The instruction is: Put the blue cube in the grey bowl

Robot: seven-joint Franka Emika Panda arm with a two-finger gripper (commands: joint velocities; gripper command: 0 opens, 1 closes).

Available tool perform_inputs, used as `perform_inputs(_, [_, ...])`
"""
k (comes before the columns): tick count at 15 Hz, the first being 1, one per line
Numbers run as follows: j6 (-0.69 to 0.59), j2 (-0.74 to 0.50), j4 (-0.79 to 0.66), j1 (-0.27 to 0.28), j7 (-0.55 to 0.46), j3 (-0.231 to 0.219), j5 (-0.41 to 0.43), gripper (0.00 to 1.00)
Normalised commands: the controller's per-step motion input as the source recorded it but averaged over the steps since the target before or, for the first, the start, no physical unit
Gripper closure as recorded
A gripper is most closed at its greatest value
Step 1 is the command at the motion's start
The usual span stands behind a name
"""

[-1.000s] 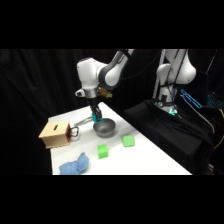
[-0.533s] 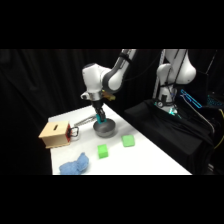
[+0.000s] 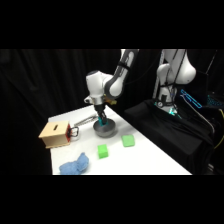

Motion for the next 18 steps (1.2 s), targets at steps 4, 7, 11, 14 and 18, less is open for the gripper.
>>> perform_inputs(4, [0.15, 0.1, 0.05, -0.071, -0.06, 0.075, 0.088, 0.0])
perform_inputs(7, [-0.08, 0.01, 0.1, -0.07, -0.08, 0.104, 0.097, 0.0])
perform_inputs(11, [-0.28, -0.27, 0.01, -0.042, -0.08, 0.076, 0.07, 0.0])
perform_inputs(14, [-0.42, -0.43, -0.03, 0.017, 0.0, -0.003, 0.015, 0.0])
perform_inputs(18, [-0.45, -0.41, 0.03, 0.053, 0.02, -0.037, 0.0, 0.0])
